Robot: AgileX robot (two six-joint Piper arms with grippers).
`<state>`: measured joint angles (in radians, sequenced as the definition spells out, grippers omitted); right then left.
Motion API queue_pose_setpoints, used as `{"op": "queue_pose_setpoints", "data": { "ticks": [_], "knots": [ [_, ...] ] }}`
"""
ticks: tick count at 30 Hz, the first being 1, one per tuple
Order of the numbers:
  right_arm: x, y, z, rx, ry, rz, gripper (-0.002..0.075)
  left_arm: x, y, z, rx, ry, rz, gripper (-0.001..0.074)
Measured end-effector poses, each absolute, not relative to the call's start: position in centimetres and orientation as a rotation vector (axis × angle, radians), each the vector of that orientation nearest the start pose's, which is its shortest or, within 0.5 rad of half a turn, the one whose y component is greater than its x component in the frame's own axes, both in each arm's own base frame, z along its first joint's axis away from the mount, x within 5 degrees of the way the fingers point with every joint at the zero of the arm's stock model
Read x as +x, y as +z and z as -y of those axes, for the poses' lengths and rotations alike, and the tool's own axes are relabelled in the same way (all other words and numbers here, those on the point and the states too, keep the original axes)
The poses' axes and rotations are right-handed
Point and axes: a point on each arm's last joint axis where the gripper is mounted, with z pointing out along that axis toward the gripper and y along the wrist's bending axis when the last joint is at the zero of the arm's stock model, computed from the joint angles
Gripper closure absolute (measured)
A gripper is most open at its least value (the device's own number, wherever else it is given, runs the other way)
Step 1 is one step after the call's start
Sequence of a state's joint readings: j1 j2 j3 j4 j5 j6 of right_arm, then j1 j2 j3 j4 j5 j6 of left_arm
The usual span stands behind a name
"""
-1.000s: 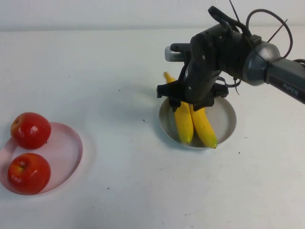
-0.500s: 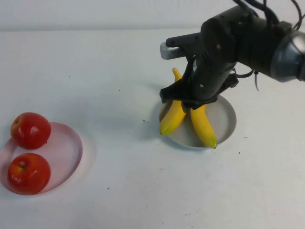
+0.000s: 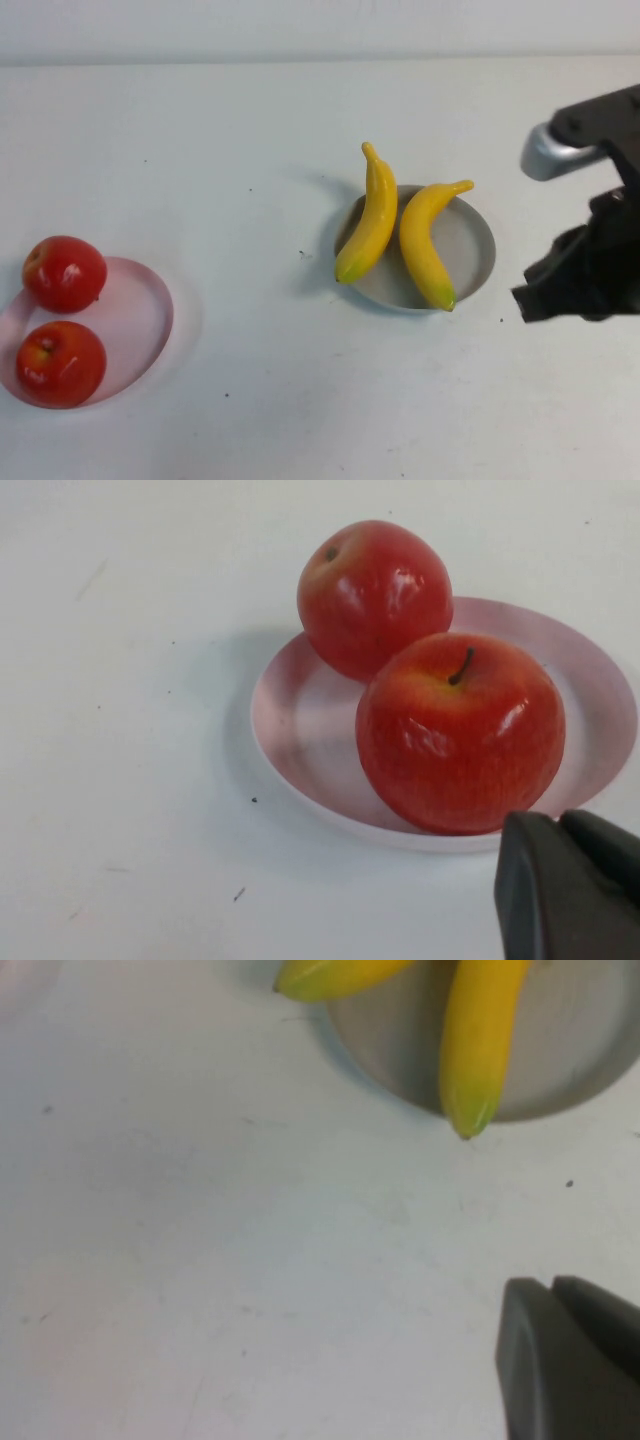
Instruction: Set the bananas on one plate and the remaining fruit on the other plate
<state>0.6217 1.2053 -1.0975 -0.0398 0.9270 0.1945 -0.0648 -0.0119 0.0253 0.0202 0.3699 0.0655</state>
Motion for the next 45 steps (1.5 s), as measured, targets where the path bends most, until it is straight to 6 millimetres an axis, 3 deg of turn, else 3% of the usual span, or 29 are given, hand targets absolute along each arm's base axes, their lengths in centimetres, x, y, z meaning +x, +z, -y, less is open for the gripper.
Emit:
{"op": "queue_pose_setpoints", "data": {
  "ticks": [8,13,17,23,27,32,34,40,45],
  "knots": [
    [12.3,34.6,-9.4,-0.516,0.438,-2.425,0.0741,5.3,17.2,0.3,0.134,0.020,-1.862,0.0736],
    [9.5,34.5,-7.4,-0.529,0.433,-2.441,0.0741,5.3,17.2,0.3,0.134,0.020,-1.862,0.0736],
    [9.4,32.8,-7.2,-0.532,0.410,-2.452,0.0741,5.3,17.2,0.3,0.134,0.020,-1.862,0.0736],
    [11.0,27.8,-7.2,-0.474,0.383,-2.273,0.0741,5.3,17.2,0.3,0.134,0.020,-1.862,0.0736],
    [11.4,24.1,-5.1,-0.271,0.361,-2.021,0.0741,5.3,17.2,0.3,0.134,0.020,-1.862,0.0736],
    [9.6,20.6,-2.3,-0.073,0.287,-1.767,0.0741,5.3,17.2,0.3,0.134,0.020,-1.862,0.0736],
    [8.8,19.8,-1.6,-0.018,0.245,-1.711,0.0741,5.3,17.2,0.3,0.134,0.020,-1.862,0.0736],
    [7.0,19.8,-0.5,0.060,0.170,-1.634,0.0741,5.3,17.2,0.3,0.134,0.020,-1.862,0.0736],
    [5.7,18.7,-0.3,0.053,0.136,-1.707,0.0741,5.3,17.2,0.3,0.134,0.020,-1.862,0.0736]
  ]
}}
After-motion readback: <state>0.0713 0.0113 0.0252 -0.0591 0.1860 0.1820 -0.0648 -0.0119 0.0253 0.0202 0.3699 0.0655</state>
